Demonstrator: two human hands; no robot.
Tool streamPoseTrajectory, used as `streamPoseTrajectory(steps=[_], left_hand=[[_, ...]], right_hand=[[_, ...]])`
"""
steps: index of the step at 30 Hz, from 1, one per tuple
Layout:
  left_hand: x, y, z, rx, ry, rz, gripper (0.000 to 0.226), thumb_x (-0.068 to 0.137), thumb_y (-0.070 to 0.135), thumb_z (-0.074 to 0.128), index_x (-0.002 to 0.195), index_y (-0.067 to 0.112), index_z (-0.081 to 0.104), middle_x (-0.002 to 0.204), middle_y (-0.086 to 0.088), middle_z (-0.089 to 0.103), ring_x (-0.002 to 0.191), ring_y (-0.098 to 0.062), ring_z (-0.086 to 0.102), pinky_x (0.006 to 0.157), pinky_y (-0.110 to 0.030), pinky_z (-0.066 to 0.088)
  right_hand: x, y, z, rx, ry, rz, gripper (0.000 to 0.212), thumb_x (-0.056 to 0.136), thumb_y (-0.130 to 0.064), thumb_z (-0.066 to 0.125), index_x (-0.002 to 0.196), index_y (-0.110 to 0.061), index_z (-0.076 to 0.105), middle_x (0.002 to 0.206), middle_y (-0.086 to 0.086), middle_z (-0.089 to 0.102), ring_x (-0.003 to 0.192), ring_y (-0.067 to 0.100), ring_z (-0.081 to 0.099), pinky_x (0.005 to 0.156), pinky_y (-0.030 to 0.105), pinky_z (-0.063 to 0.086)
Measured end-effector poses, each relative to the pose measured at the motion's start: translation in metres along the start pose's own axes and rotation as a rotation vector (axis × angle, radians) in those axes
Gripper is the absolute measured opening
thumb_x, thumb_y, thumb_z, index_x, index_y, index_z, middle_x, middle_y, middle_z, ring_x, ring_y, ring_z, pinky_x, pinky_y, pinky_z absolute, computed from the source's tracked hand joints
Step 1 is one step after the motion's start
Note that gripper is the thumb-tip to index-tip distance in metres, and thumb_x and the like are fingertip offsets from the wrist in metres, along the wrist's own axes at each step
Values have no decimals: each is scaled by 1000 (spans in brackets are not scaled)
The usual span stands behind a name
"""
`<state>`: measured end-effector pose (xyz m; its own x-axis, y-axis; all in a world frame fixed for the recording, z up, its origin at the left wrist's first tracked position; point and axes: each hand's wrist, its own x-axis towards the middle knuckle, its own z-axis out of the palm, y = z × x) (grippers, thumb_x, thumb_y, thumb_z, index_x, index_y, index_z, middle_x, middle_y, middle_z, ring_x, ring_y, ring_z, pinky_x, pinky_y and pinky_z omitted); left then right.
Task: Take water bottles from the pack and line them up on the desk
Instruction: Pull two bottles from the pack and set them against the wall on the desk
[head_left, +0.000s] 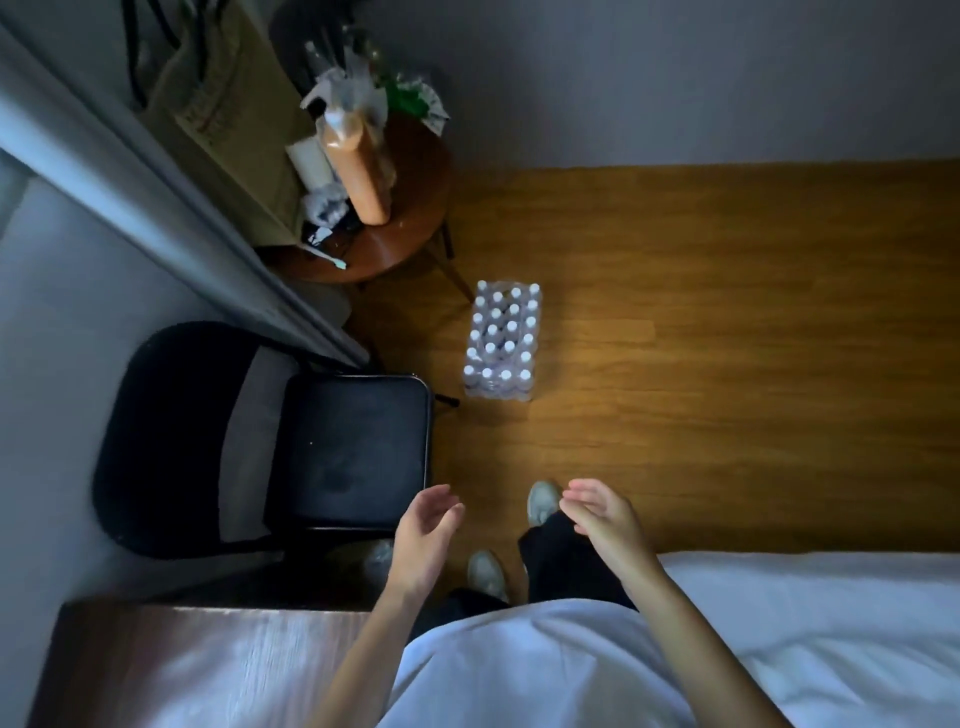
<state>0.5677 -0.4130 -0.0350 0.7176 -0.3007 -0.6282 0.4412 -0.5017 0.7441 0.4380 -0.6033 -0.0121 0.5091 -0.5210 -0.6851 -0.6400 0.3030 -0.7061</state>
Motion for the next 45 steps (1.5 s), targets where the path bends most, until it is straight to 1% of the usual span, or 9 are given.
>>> streamPoseTrajectory(steps=[5, 12, 15, 19, 23, 26, 32, 39, 45], left_hand=[[71, 45, 21, 18, 2, -12, 28, 94, 15, 66, 122, 16, 61, 114, 1, 70, 107, -13, 65, 83, -20, 51], [166, 116, 61, 62, 34, -45, 29, 93, 9, 66, 122, 13, 62, 112, -2, 71, 102, -6, 67, 76, -9, 52], [203, 135, 77, 110, 37, -71, 28, 92, 6, 66, 119, 13, 62, 110, -3, 71, 98, -7, 68, 79, -15, 54], [254, 150, 95, 230, -2, -99, 27, 90, 8, 67, 114, 19, 60, 101, 7, 71, 94, -4, 68, 83, -17, 54], [313, 155, 111, 313, -64, -123, 26, 90, 7, 67, 110, 21, 59, 94, 15, 66, 88, 2, 64, 72, -7, 50], [370, 144, 121, 355, -97, -160, 27, 89, 9, 69, 111, 20, 60, 90, 13, 66, 85, -5, 66, 72, -11, 48], [487, 87, 134, 524, -155, -243, 39, 86, 12, 70, 124, 11, 61, 97, 1, 67, 89, -17, 65, 81, -24, 49], [598, 12, 172, 700, -204, -98, 39, 88, 23, 67, 126, 14, 59, 114, -5, 71, 104, -24, 69, 90, -37, 56], [662, -45, 200, 841, -107, -24, 47, 90, 31, 63, 135, 21, 53, 132, -2, 62, 116, -26, 63, 92, -37, 52]], right_hand=[[76, -48, -11, 48, 4, 39, 21, 90, -10, 65, 110, -13, 60, 103, -2, 64, 91, 5, 61, 94, 34, 49], [187, -115, -45, 32, -9, 37, 16, 87, -11, 68, 99, -21, 63, 102, -2, 68, 93, 7, 65, 84, 25, 51], [231, -138, -51, -7, -20, 29, 15, 87, -12, 69, 98, -22, 64, 102, -4, 69, 94, 6, 66, 85, 24, 52], [286, -156, -50, -74, -54, 32, 19, 87, -11, 68, 103, -17, 64, 101, -4, 68, 87, -3, 63, 76, 6, 47], [343, -154, -43, -150, -67, 44, 26, 85, -13, 70, 110, -12, 64, 103, 0, 68, 91, 7, 65, 77, 8, 48], [393, -142, -29, -200, -85, 54, 29, 85, -15, 70, 113, -10, 63, 104, 1, 67, 94, 13, 67, 84, 21, 51], [491, -98, 3, -377, -97, 76, 33, 83, -21, 70, 113, -13, 61, 103, 0, 65, 89, 15, 66, 80, 26, 51], [609, -29, 35, -569, -26, 5, 27, 79, -21, 69, 104, -12, 62, 100, 5, 68, 90, 25, 66, 82, 42, 54], [692, 29, 67, -750, -41, -54, 36, 81, -29, 65, 114, -14, 60, 103, 5, 67, 97, 24, 64, 78, 36, 53]])
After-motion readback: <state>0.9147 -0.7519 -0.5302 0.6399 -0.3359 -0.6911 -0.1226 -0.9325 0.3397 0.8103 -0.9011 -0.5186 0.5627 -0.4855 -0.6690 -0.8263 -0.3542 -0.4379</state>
